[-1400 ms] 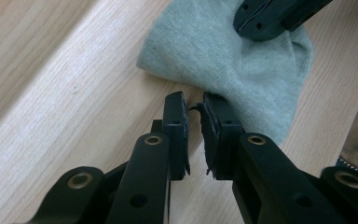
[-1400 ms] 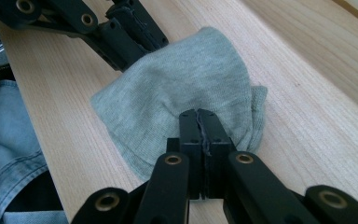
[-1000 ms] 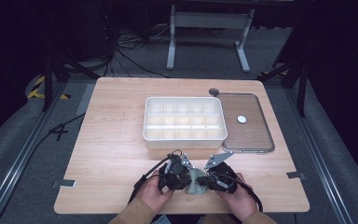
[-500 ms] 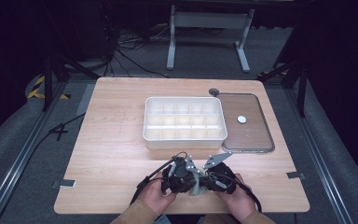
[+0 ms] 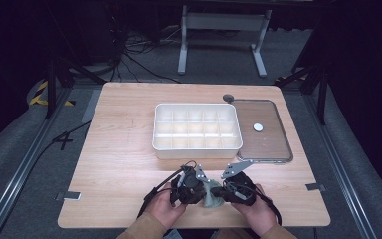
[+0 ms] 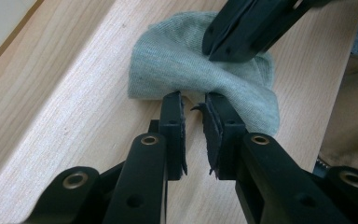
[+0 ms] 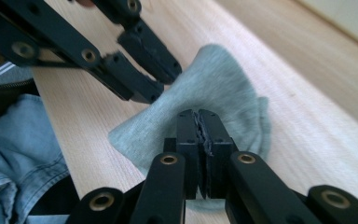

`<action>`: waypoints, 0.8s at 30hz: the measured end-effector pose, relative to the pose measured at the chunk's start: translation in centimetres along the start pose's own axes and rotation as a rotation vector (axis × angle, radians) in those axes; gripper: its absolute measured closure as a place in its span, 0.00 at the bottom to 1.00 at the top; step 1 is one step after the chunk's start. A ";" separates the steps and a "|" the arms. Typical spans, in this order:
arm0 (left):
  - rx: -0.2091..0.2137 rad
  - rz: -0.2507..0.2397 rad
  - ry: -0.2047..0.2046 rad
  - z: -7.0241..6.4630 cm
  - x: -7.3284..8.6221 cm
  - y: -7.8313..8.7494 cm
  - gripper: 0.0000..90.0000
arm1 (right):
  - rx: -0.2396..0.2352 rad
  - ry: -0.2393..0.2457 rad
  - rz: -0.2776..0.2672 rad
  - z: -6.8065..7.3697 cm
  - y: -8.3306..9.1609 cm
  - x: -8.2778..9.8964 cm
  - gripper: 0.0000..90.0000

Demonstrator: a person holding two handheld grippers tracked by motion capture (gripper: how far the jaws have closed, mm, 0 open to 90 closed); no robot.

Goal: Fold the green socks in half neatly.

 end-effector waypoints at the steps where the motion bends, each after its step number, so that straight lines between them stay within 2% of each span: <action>1: -0.002 0.004 -0.003 0.0 0.0 0.0 0.87 | 0.004 -0.001 -0.005 -0.1 0.2 0.0 0.97; 3: 0.002 0.008 -0.004 0.0 0.0 0.0 0.87 | 0.012 -0.014 -0.026 -0.8 1.3 0.0 0.97; 6: 0.001 0.001 0.000 0.0 -0.1 -0.1 0.87 | 0.026 -0.024 -0.026 -1.4 1.8 0.3 0.97; 10: 0.003 0.002 0.000 0.0 -0.1 0.0 0.87 | 0.043 -0.054 0.009 -2.7 2.1 1.3 0.98; 14: 0.005 0.003 0.001 0.1 -0.1 0.0 0.87 | 0.043 -0.057 0.035 -2.8 1.9 1.7 0.98; 18: 0.002 0.003 0.001 0.1 0.0 0.0 0.87 | 0.046 -0.030 0.062 -2.4 1.3 2.1 0.98; 24: 0.008 0.015 -0.001 0.0 -0.1 0.0 0.87 | 0.040 -0.024 0.084 -2.1 0.8 2.5 0.98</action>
Point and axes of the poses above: each handheld gripper's, and its own axes: y roughly backward along the jaws, x roughly out of its underside, z roughly to its left, the point moved 6 cm from there along -y, roughly forward along the jaws, and after that the axes turned 9 degrees about x, right-handed, at the moved point
